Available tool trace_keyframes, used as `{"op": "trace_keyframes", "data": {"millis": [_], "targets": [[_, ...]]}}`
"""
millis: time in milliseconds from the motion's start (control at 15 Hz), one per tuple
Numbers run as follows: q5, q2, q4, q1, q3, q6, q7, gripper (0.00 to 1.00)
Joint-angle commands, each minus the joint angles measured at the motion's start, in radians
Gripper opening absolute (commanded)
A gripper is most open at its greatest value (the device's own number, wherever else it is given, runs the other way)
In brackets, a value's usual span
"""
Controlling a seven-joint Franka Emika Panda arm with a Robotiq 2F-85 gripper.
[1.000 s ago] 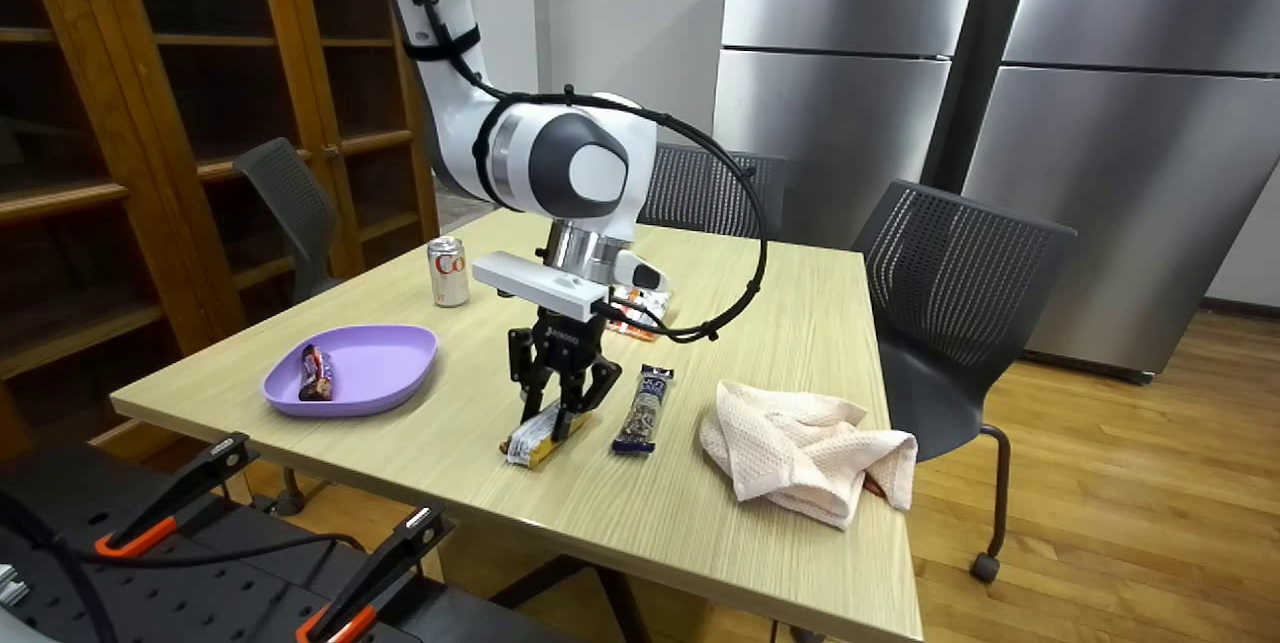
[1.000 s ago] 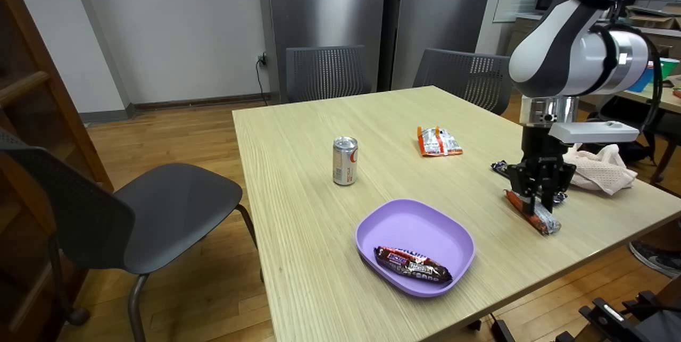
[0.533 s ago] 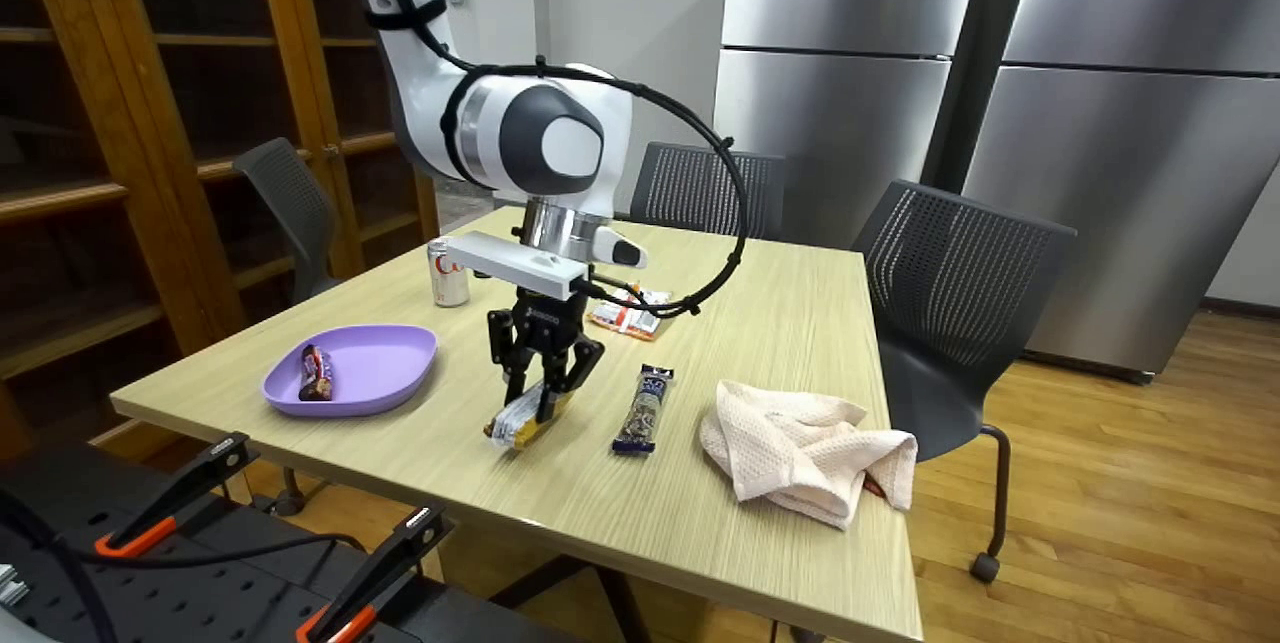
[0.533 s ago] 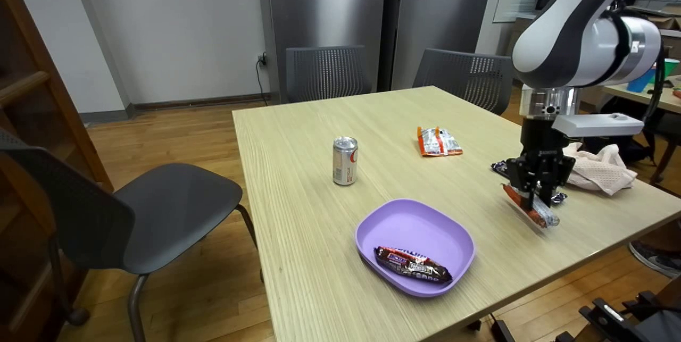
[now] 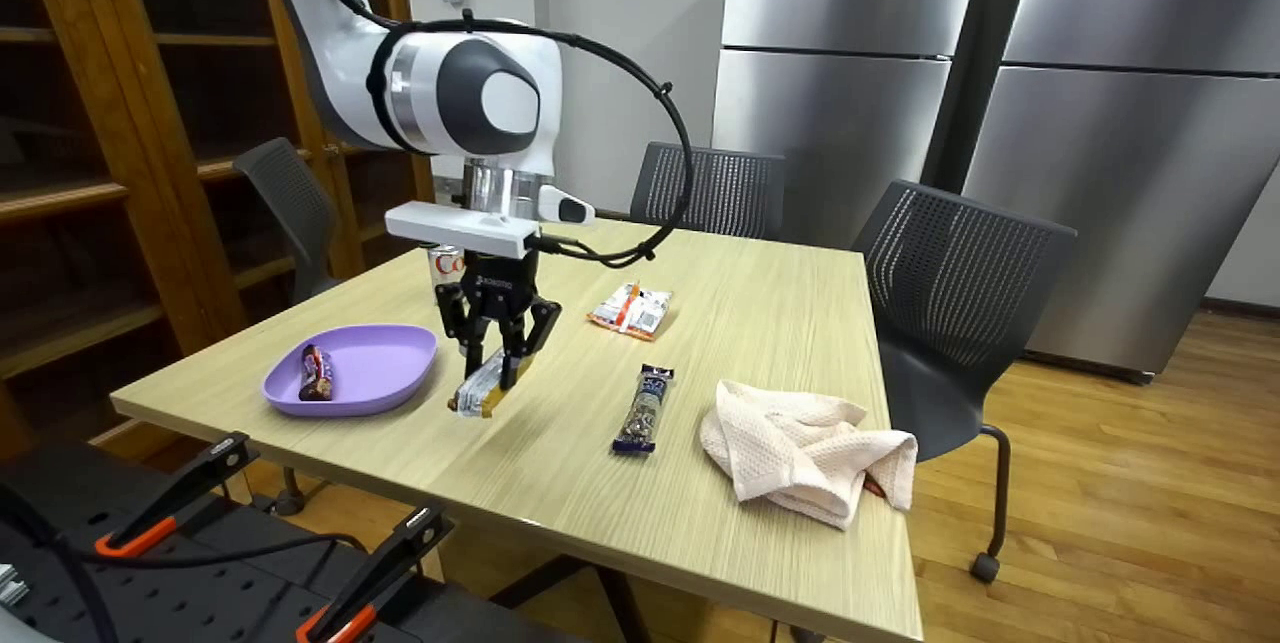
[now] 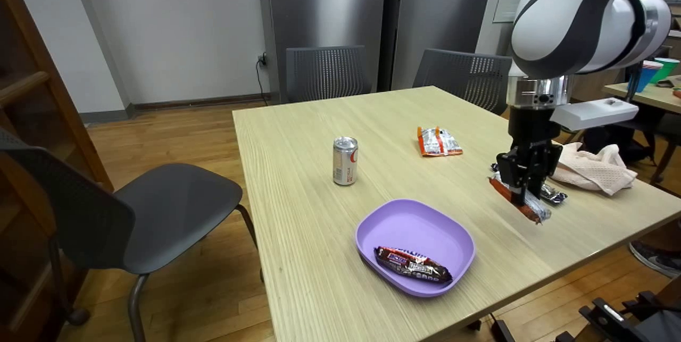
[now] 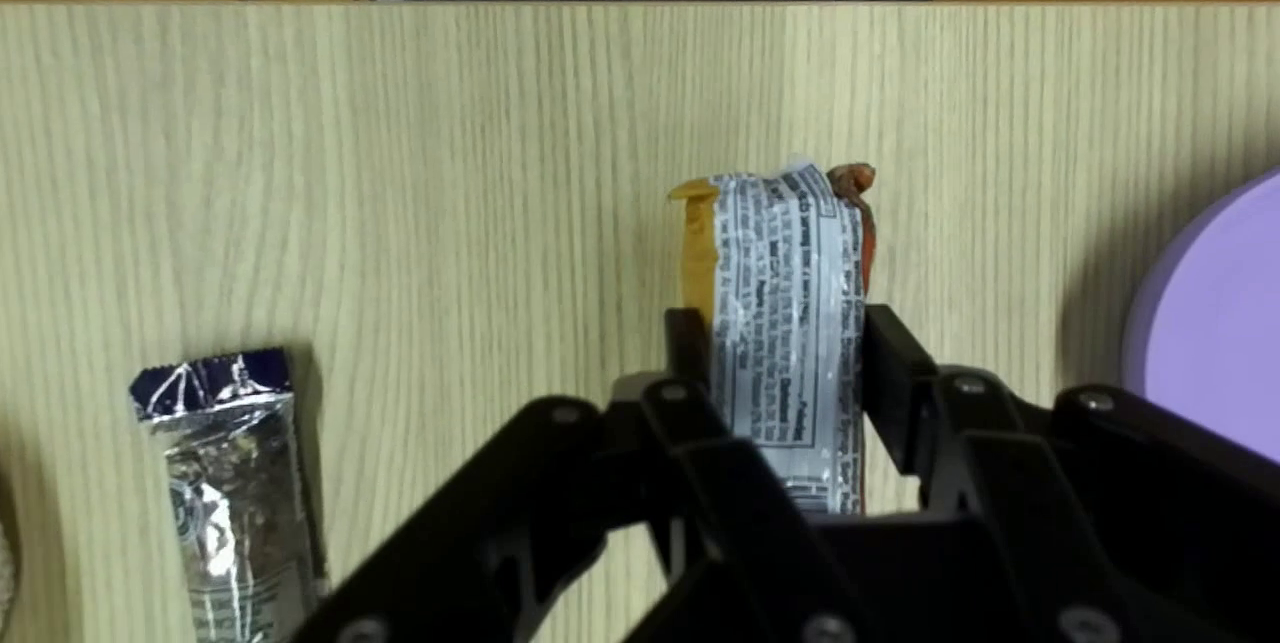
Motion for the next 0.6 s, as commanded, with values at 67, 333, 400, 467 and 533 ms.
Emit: {"op": "trace_keyframes", "data": {"millis": [67, 333, 400, 467, 533], "targets": [[-0.075, -0.09, -0.073, 0.065, 0.016, 0.026, 0.072, 0.17], [-0.104, -0.109, -0.083, 0.118, 0.042, 0.028, 0.113, 0.17], [-0.107, -0.108, -0.082, 0.131, 0.049, 0.028, 0.123, 0.17], [-0.108, -0.109, -0.079, 0.14, 0.057, 0.025, 0.13, 0.17], [-0.11, -0.107, -0.075, 0.151, 0.064, 0.023, 0.137, 0.17]]}}
